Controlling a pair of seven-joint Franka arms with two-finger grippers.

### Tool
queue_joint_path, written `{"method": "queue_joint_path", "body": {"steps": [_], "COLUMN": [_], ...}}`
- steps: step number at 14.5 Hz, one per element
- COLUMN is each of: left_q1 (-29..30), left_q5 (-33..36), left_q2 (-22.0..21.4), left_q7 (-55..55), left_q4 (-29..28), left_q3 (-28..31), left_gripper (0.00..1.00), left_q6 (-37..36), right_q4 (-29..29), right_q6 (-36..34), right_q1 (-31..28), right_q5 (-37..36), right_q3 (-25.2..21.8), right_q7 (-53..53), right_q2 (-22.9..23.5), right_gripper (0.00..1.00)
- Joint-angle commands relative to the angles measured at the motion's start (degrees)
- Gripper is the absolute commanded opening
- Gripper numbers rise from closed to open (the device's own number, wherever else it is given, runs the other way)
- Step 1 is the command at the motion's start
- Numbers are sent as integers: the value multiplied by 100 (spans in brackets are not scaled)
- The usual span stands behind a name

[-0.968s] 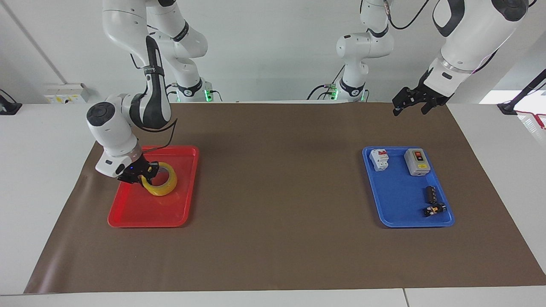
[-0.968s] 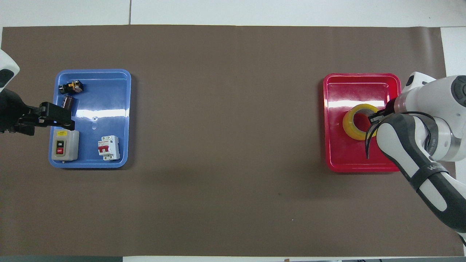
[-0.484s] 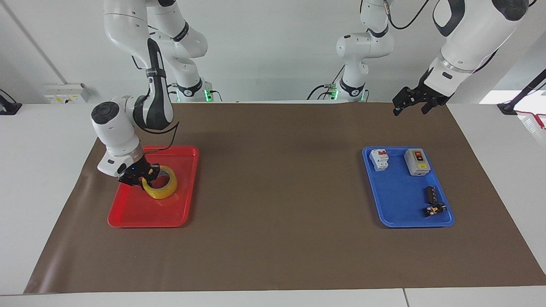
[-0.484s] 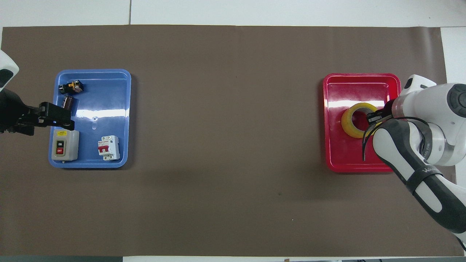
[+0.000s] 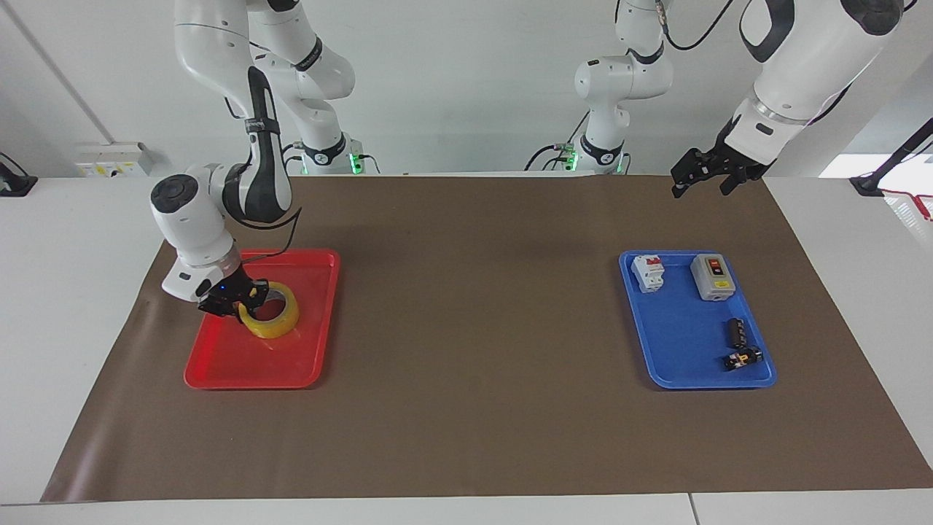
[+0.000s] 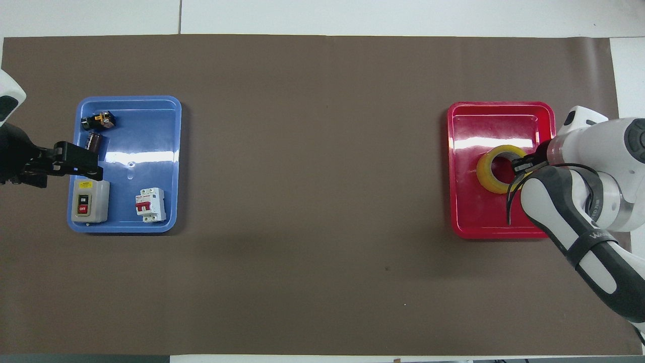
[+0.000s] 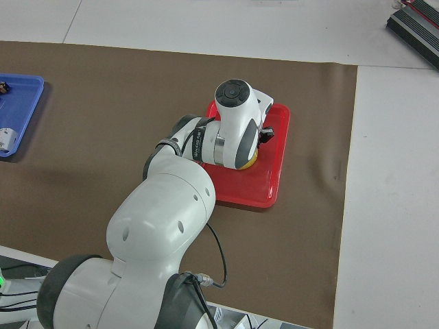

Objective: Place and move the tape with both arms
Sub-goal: 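Lower the tape into the red tray and open the right gripper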

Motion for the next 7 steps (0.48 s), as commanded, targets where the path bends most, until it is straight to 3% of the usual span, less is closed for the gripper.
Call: {"method": "queue_joint_path", "body": {"steps": [1,2,5,7], "left_q1": [67,67,67,67], "left_q5": [-96,-96,-96,-96], "left_q2": [-178,-178,-178,-178], "left_q7": [2,2,2,2], "left_q4": [-179,-179,-179,-179], "left_q3": [-6,-6,-6,-6], "left_gripper": [100,100,100,100], "left_q6": [24,24,24,24], "right_q4": [-90,-90,85,803], "right_q6": [32,41,-151,-1508], "right_q1": [-128,-137,-85,-58], "right_q5": [9,9,9,-9], "right_q3": [73,73,64,64], "right_q7": [-129,-120,90,720], "right_q2": [-89,-89,-150,-370], "right_gripper": [50,100,100,100]}}
